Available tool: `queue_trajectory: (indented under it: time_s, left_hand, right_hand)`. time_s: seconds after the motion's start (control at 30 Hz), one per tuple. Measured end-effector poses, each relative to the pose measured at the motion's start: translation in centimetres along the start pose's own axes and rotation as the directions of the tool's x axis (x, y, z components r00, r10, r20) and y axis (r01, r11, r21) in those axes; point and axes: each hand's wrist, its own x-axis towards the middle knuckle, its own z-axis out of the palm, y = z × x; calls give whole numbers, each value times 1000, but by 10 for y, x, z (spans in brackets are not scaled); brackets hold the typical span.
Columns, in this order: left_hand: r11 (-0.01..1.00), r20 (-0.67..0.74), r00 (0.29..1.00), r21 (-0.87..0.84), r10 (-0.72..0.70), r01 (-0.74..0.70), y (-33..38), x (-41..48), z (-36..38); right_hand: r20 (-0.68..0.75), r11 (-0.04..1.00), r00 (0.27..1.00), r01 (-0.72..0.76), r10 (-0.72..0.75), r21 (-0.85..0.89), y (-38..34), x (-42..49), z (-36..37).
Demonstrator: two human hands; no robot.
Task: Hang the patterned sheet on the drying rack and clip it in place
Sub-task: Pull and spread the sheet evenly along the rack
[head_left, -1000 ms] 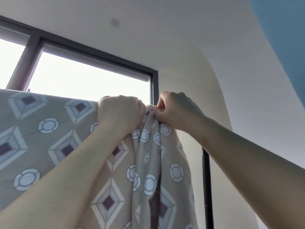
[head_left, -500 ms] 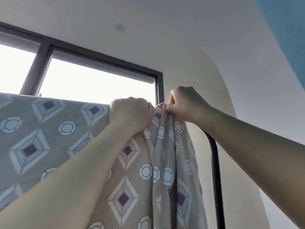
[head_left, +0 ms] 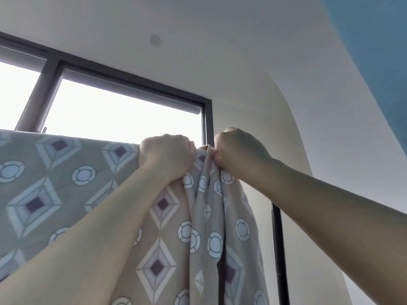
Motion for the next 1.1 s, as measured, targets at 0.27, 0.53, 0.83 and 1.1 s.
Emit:
queue_trajectory:
  time_s: [0.27, 0.53, 0.83, 1.1]
  left_hand:
    - [1000, -94, 996, -18, 0, -1, -2, -4, 0]
    - [1000, -99, 995, 5, 29, -29, 2, -5, -5]
    - [998, -156, 986, -6, 62, -64, 3, -7, -7]
    - [999, -142, 989, 24, 27, -23, 0, -9, -8]
  right_hand:
    - [140, 863, 958, -287, 251, 416, 12, 13, -13]
    - [414, 269, 781, -572, 467, 775, 21, 23, -4]
    - [437, -29, 661, -532, 610, 846, 64, 27, 7]
    - [43, 763, 913, -364, 405, 533, 46, -6, -3]
